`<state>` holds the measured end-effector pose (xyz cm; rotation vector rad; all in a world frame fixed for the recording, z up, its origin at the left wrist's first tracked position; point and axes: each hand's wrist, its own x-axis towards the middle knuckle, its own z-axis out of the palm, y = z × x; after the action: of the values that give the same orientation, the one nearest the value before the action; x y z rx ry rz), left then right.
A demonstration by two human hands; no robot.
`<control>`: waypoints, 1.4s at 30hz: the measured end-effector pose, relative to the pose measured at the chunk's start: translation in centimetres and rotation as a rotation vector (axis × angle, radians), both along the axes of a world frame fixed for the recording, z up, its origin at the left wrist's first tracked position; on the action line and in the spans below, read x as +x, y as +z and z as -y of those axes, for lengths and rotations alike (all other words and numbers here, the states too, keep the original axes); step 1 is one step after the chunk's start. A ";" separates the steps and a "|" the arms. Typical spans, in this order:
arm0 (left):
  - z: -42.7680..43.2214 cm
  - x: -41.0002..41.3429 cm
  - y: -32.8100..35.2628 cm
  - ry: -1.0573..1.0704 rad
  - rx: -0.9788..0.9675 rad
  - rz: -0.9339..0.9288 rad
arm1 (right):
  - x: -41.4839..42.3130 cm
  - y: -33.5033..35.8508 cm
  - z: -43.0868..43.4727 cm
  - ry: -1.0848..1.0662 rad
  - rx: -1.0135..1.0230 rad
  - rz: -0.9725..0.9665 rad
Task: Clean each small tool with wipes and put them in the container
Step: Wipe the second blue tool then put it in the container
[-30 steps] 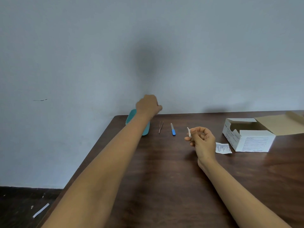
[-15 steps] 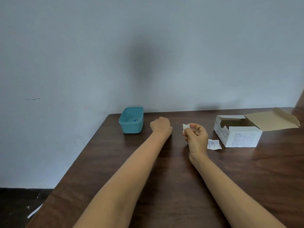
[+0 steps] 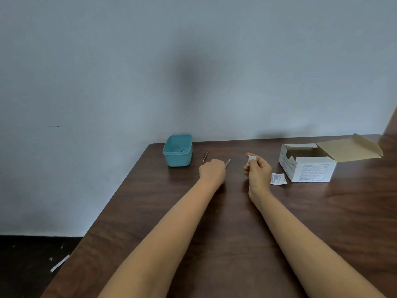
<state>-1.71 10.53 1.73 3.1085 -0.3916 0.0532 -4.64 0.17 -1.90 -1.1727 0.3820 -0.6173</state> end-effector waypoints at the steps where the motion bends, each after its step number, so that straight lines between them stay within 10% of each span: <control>1: -0.3 -0.6 -0.2 -0.008 -0.014 0.014 | -0.1 0.0 0.0 -0.002 -0.001 0.001; 10: -2.4 -6.7 -1.6 0.012 -1.069 -0.096 | -2.9 0.5 -0.1 0.047 0.089 0.074; 17: -3.1 -11.2 -1.9 -0.069 -1.385 -0.128 | -6.5 1.0 0.0 0.165 0.161 0.096; 42: -3.4 -13.5 -3.2 -0.125 -1.162 0.068 | -11.1 1.5 0.9 0.310 0.205 0.001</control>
<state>-15.20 13.93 -1.51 1.9382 -0.3643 0.2708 -15.77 -0.76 -0.39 -1.0087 0.2490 -0.3005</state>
